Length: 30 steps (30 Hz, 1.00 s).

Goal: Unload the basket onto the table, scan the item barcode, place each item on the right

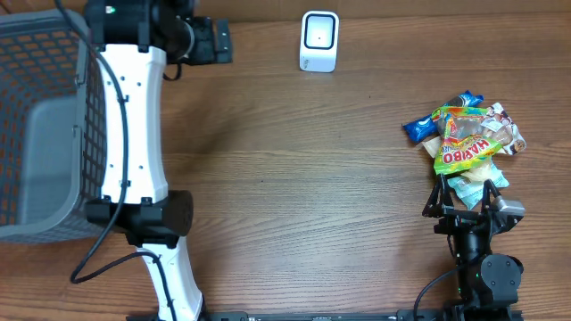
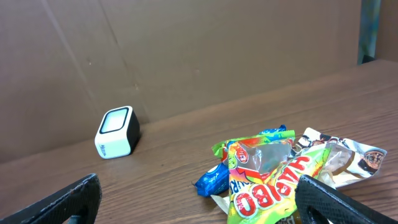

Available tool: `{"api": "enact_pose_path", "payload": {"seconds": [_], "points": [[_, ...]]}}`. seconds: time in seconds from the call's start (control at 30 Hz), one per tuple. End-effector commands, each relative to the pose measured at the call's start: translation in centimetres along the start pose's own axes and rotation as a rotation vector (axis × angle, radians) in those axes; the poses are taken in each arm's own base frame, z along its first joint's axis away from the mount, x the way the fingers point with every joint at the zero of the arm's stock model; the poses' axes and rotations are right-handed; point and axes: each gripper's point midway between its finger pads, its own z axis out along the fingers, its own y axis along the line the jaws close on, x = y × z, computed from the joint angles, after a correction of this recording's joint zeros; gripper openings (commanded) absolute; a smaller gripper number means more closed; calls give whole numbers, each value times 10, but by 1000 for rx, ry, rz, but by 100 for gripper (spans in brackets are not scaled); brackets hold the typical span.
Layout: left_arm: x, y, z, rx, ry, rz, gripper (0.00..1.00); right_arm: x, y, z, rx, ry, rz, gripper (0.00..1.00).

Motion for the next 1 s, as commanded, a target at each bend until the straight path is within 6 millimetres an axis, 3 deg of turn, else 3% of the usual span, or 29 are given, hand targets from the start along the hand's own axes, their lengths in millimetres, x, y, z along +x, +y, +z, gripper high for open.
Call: {"api": "enact_pose_path", "payload": {"seconds": [0.0, 0.1, 0.23, 0.4, 0.5, 0.77, 0.87, 0.97], "points": [[5, -39, -24, 48, -46, 73, 100, 2, 1, 0, -6, -4, -2, 100], [10, -56, -34, 43, -64, 129, 99, 2, 1, 0, -6, -4, -2, 100], [3, -44, -54, -62, -158, 158, 100, 2, 1, 0, -6, -4, -2, 100], [-1, -19, -54, -54, -344, 123, 100, 2, 1, 0, -6, -4, -2, 100], [10, 0, -52, -14, -447, 149, 100, 2, 1, 0, -6, -4, -2, 100], [91, 74, -51, -32, -631, 97, 99, 2, 1, 0, -6, -4, -2, 100], [123, 86, -54, -88, -707, 136, 100, 2, 1, 0, -6, -4, -2, 100], [148, 85, -56, -129, -792, 217, 100, 2, 1, 0, -6, -4, -2, 100]]}}
